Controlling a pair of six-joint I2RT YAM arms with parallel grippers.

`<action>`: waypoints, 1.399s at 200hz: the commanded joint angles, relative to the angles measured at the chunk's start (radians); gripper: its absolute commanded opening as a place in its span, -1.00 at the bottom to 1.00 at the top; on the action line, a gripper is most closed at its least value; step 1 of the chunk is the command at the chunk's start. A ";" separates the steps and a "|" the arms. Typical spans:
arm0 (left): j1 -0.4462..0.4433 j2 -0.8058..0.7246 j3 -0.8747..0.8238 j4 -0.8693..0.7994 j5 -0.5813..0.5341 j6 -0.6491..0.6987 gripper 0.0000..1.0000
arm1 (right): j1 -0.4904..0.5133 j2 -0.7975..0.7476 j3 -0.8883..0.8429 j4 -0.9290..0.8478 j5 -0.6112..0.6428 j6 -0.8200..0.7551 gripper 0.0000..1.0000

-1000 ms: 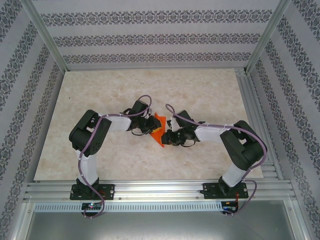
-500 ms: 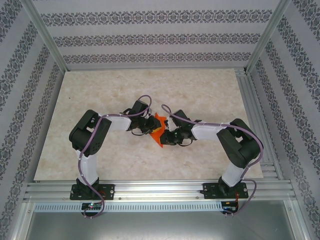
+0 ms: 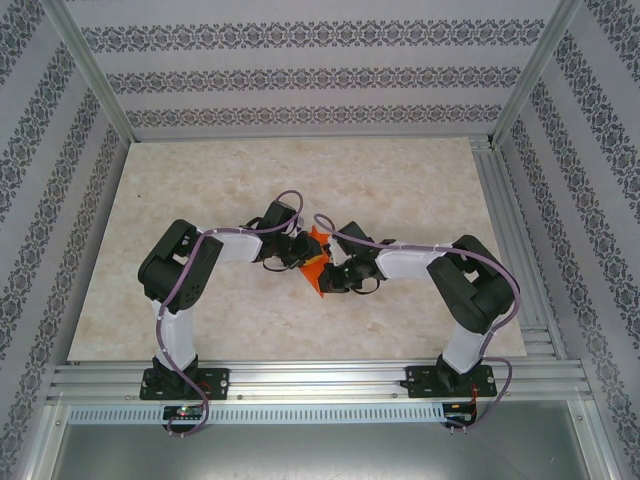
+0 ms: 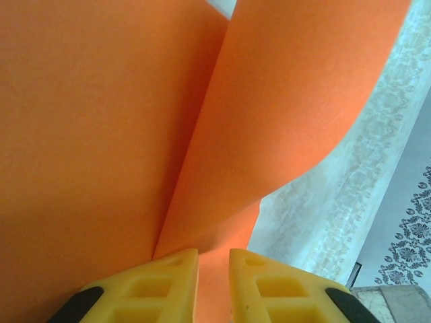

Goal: Fold a paper plane with a square sheet of paper (fold left side to right side)
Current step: Fourth fold the wing at the center of the table.

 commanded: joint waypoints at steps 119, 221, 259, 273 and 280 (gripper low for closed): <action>0.019 0.055 -0.041 -0.061 -0.091 -0.006 -0.57 | -0.071 -0.167 -0.037 -0.039 -0.098 -0.023 -0.53; 0.020 0.050 -0.046 -0.061 -0.090 -0.006 -0.58 | -0.036 -0.026 -0.070 0.259 -0.191 0.110 -0.59; 0.019 0.051 -0.046 -0.060 -0.091 -0.006 -0.59 | -0.035 0.011 -0.075 0.288 -0.190 0.113 -0.59; 0.018 0.052 -0.046 -0.059 -0.091 -0.006 -0.59 | -0.035 0.022 -0.073 0.293 -0.189 0.113 -0.59; 0.018 0.051 -0.048 -0.061 -0.091 -0.006 -0.59 | -0.033 0.028 -0.073 0.295 -0.190 0.113 -0.60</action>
